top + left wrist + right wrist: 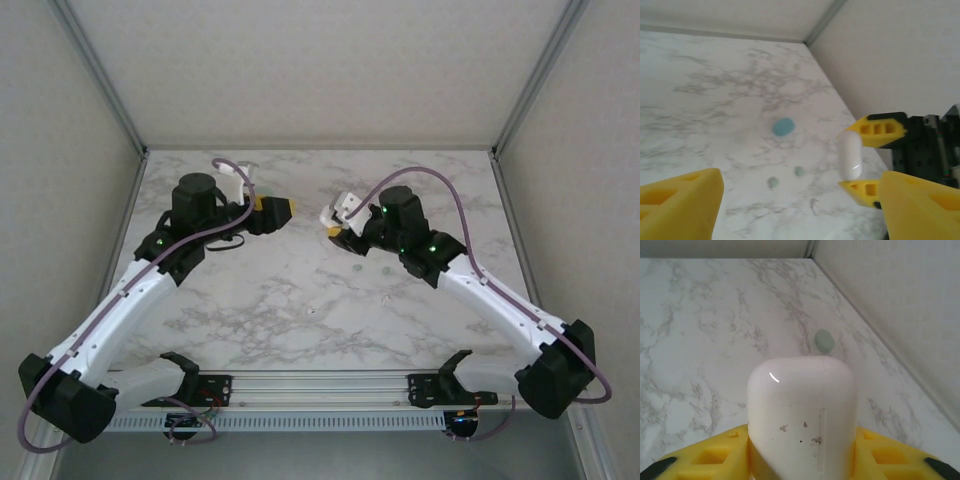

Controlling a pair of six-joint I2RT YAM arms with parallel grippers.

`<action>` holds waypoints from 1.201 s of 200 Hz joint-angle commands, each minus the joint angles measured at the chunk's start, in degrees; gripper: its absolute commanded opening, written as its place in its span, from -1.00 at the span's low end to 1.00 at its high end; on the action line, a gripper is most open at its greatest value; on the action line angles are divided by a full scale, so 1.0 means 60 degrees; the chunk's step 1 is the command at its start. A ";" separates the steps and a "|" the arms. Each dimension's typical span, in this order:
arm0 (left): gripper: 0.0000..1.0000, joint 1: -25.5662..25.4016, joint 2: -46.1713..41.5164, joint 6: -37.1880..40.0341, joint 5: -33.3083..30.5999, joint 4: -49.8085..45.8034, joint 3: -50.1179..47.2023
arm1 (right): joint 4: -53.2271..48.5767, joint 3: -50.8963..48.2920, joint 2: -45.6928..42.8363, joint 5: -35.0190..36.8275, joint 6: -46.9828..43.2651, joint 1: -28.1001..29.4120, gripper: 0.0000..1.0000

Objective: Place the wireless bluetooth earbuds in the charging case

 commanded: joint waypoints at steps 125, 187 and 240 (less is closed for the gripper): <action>0.24 -0.1139 0.1377 0.0327 0.1809 -0.0074 0.1245 | 0.1232 -0.0173 -0.0507 -0.0063 -0.1039 0.0297 -0.26; 0.09 -0.1357 0.2081 0.0745 0.2388 -0.0686 0.1859 | 0.1364 -0.0171 -0.0439 -0.0157 -0.0951 0.0312 -0.26; -0.14 -0.1490 0.2511 0.0752 0.2332 -0.0679 0.2011 | 0.1416 -0.0129 -0.0374 -0.0297 -0.0964 0.0315 -0.26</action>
